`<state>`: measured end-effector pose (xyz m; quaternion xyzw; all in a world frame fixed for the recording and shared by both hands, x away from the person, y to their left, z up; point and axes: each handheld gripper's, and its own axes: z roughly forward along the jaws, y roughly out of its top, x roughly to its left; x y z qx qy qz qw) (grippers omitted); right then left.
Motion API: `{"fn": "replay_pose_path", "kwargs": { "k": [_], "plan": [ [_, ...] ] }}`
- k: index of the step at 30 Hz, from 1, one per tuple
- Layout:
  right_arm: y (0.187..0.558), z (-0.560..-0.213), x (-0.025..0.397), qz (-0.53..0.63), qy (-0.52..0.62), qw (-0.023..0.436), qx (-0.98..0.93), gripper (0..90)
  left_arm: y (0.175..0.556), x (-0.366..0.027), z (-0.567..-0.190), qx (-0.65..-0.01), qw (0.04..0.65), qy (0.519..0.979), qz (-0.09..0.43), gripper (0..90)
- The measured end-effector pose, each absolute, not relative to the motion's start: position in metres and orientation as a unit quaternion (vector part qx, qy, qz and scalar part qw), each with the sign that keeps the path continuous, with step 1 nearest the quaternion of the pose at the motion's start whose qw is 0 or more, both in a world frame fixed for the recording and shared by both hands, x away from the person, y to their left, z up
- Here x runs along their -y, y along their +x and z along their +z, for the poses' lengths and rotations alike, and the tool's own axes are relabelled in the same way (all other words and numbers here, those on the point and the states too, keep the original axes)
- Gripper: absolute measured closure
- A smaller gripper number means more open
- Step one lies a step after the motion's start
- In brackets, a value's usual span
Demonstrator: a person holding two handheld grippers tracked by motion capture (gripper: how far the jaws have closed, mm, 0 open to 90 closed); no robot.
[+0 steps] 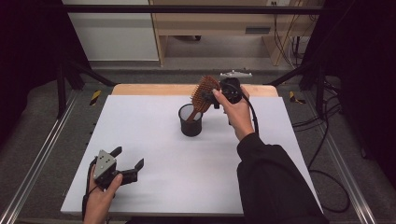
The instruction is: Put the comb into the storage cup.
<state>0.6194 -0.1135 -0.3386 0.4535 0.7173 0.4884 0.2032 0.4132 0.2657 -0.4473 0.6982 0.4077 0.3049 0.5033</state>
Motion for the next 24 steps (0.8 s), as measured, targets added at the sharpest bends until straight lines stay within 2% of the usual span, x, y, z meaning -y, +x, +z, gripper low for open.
{"fn": "replay_pose_path", "kwargs": {
  "k": [24],
  "plan": [
    [0.59, -0.31, 0.152, 0.531, 0.442, 0.215, -0.69, 11.2, 0.415, -0.267, -0.448, -0.413, 0.501, 0.694, 0.31, 5.7]
  ]
}}
